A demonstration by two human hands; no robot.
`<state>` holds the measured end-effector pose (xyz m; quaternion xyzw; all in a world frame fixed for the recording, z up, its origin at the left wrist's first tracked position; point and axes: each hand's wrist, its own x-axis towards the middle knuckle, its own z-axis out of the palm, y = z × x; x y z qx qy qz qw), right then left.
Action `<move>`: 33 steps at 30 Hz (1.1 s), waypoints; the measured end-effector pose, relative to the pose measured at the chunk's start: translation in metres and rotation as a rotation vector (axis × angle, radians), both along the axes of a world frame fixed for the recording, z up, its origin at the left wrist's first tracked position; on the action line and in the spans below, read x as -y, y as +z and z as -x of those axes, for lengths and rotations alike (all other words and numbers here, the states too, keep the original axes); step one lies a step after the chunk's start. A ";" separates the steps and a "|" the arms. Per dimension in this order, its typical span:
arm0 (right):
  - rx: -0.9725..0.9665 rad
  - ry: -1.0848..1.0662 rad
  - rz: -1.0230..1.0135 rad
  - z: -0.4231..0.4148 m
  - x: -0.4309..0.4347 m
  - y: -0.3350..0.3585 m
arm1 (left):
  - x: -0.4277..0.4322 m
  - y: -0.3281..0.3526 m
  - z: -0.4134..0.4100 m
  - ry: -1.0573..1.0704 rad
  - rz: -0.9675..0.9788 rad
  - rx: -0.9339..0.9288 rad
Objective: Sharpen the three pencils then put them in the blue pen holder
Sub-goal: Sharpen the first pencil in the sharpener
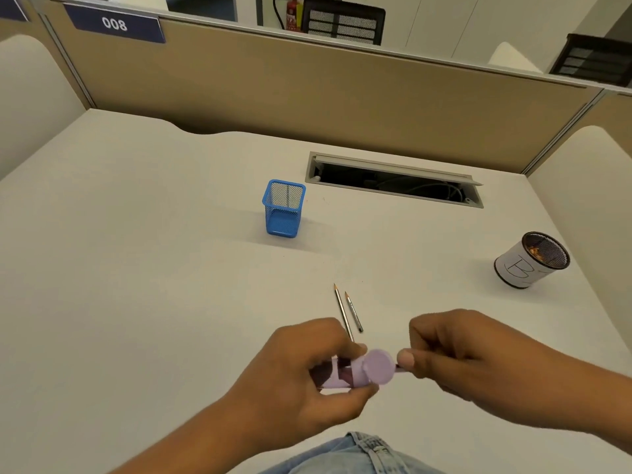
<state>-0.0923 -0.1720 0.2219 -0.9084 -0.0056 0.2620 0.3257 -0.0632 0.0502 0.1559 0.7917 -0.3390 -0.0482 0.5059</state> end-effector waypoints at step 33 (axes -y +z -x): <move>0.482 0.173 0.079 0.006 0.008 0.018 | -0.001 0.010 -0.013 0.080 0.067 -0.471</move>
